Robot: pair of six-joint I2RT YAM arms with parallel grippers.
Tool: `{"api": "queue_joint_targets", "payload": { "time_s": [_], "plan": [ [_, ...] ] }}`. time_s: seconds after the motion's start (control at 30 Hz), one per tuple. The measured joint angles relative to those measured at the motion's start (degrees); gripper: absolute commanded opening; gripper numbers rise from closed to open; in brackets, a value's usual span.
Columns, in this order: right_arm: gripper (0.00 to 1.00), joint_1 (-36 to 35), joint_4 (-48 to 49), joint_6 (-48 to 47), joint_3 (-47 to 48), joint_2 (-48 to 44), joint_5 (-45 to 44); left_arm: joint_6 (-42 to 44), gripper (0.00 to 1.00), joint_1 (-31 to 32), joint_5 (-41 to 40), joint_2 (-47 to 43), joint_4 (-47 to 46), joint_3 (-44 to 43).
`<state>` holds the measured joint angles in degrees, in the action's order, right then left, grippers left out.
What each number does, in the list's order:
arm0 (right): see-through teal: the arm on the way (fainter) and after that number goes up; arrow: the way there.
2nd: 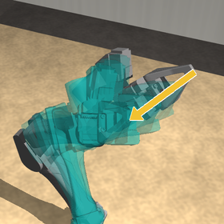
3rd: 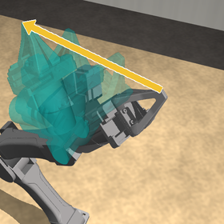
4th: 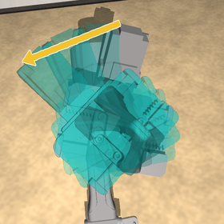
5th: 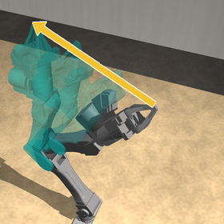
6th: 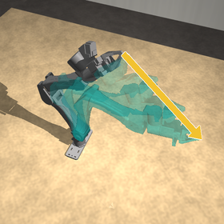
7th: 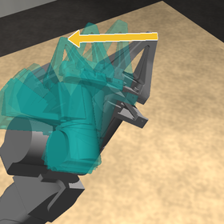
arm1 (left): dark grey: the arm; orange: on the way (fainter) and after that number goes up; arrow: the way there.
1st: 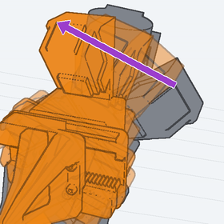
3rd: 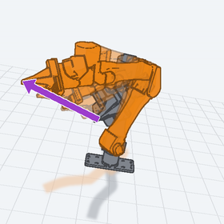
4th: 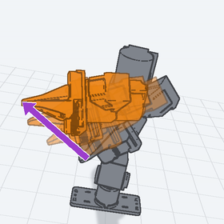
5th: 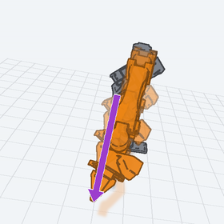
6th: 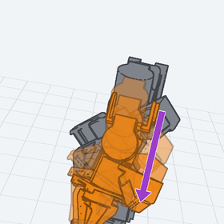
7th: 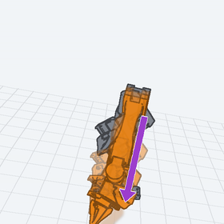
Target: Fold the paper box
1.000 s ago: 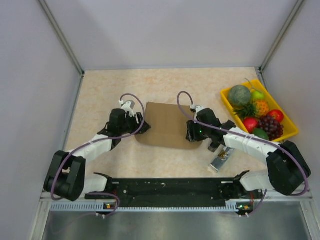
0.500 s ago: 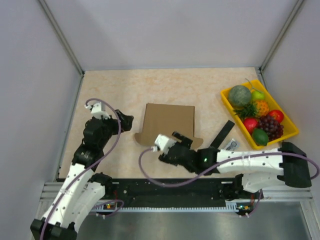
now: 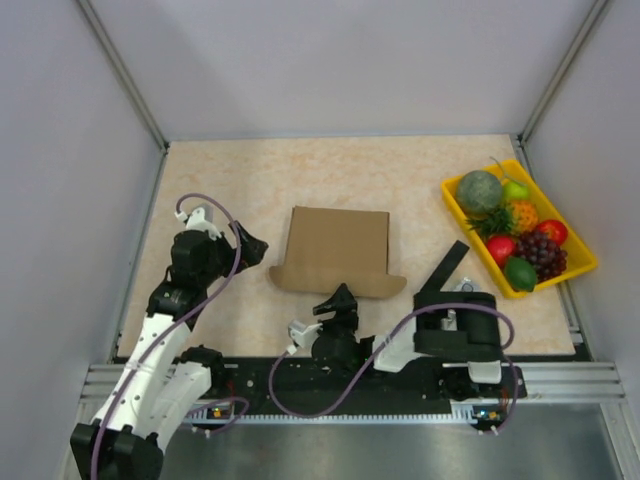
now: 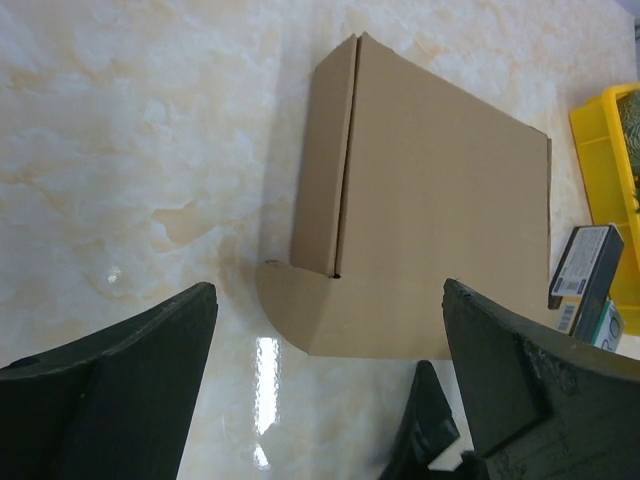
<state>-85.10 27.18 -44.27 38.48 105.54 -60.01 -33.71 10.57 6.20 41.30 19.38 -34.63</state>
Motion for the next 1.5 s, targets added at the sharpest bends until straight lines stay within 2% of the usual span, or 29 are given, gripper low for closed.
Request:
{"api": "queue_joint_targets", "payload": {
  "time_s": [0.2,0.33,0.37,0.43,0.53,0.6,0.77,0.87,0.93,1.03,1.1,1.13,1.17,1.2,1.33,1.5],
  "plan": [
    [0.77,0.5,34.0,-24.9,-1.2,13.5,-8.4,0.0,0.98,-2.7,7.2,-0.3,-0.7,-0.1],
    [0.67,2.1,42.6,-32.6,-1.4,15.9,-9.2,0.0,0.98,-3.4,10.1,-1.3,-2.3,-0.1],
    [0.6,2.5,43.4,-33.1,-1.5,15.9,-9.1,-0.1,0.98,-3.5,10.7,-1.3,-2.6,-0.1],
    [0.54,3.2,41.1,-30.4,-1.9,14.4,-8.3,-0.1,0.98,-3.6,11.6,-1.3,-3.1,0.1],
    [0.49,4.3,23.3,-16.9,-1.8,6.0,-3.4,-0.2,0.98,-3.9,12.9,-1.2,-3.9,0.6],
    [0.45,4.7,16.4,-10.5,-1.4,1.1,-1.4,-0.4,0.98,-4.1,13.5,-0.9,-4.0,0.7],
    [0.28,5.4,9.3,-3.2,-0.1,-1.1,0.8,-0.9,0.98,-4.4,15.0,-0.4,-5.9,1.7],
    [0.23,5.4,6.4,-1.5,-0.1,0.1,1.9,-1.3,0.98,-4.6,16.1,1.5,-7.1,2.1],
    [0.23,5.4,5.7,-1.2,-0.1,0.2,2.0,-1.4,0.98,-4.7,17.2,3.4,-7.5,2.1],
    [0.25,5.4,4.3,-0.3,0.4,0.2,2.0,-1.4,0.98,-5.3,18.5,6.5,-8.3,2.2],
    [0.34,5.4,3.3,0.3,0.7,0.2,2.1,-1.6,0.95,-5.8,19.2,8.1,-9.2,2.3],
    [0.4,5.4,2.5,1.1,1.0,0.2,2.3,-1.8,0.93,-6.0,20.2,9.3,-10.5,2.4],
    [0.58,5.4,1.7,2.0,1.1,0.2,2.8,-1.9,0.93,-6.1,20.4,10.0,-11.0,2.4],
    [0.63,5.4,0.1,3.3,1.4,0.1,3.6,-1.8,0.93,-6.2,21.4,11.2,-11.9,2.5],
    [0.71,5.4,-9.3,10.0,2.1,-2.2,5.1,0.4,0.94,-6.2,23.7,17.9,-12.4,1.0],
    [0.78,5.2,-26.5,25.0,4.4,-19.9,9.2,2.9,0.92,-6.1,23.6,24.8,-12.0,-1.5]
  ]
}}
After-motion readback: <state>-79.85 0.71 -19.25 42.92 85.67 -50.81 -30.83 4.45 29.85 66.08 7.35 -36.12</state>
